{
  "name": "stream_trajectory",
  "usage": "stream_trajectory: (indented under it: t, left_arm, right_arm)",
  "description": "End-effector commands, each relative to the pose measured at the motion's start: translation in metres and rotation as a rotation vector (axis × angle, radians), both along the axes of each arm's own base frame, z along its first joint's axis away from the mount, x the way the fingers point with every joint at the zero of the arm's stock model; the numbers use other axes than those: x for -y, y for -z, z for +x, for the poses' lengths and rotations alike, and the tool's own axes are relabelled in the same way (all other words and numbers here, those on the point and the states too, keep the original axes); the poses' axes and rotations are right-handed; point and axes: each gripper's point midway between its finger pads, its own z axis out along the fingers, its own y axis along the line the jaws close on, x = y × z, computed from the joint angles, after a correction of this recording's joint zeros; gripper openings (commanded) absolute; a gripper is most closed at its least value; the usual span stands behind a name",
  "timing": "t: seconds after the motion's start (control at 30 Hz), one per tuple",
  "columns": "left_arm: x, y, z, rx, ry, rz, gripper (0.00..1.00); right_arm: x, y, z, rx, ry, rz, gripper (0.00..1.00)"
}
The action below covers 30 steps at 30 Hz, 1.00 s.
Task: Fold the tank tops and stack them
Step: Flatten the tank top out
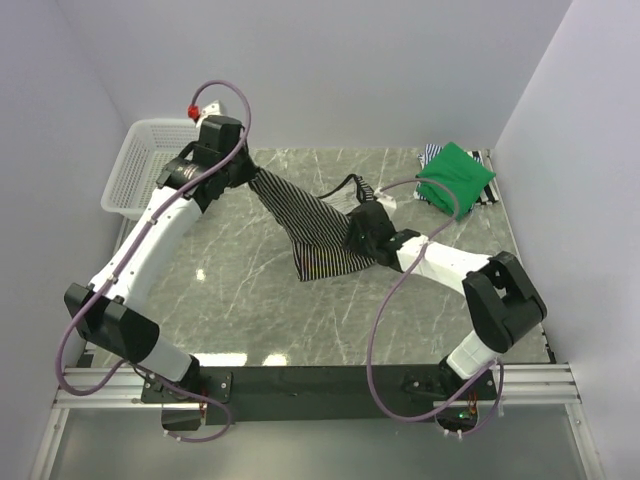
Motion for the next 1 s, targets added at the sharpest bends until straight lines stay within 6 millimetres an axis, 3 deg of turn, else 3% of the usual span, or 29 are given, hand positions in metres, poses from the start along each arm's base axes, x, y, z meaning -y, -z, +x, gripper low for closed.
stream_trajectory:
  t: [0.0, 0.17, 0.3, 0.43, 0.63, 0.97]
  left_arm:
    - [-0.021, -0.004, 0.022, 0.061, -0.059, -0.025, 0.0]
    - [-0.057, 0.041, 0.042, -0.014, -0.166, -0.016, 0.0]
    - [-0.076, 0.06, 0.052, -0.037, -0.227, -0.019, 0.0]
    - [-0.083, 0.067, 0.062, -0.042, -0.239, -0.011, 0.0]
    - [-0.084, 0.077, 0.074, -0.047, -0.233, -0.016, 0.0]
    - [-0.081, 0.086, 0.088, -0.058, -0.22, -0.021, 0.0]
  right_arm:
    - [-0.026, -0.018, -0.007, 0.034, -0.083, -0.012, 0.58]
    - [-0.063, -0.012, -0.043, 0.007, -0.188, -0.03, 0.58]
    - [-0.094, 0.003, -0.076, -0.029, -0.269, -0.05, 0.57]
    - [-0.111, 0.006, -0.079, -0.024, -0.302, -0.085, 0.57]
    - [-0.124, 0.008, -0.06, -0.001, -0.299, -0.18, 0.57]
    - [-0.141, 0.036, -0.048, -0.035, -0.323, -0.27, 0.53]
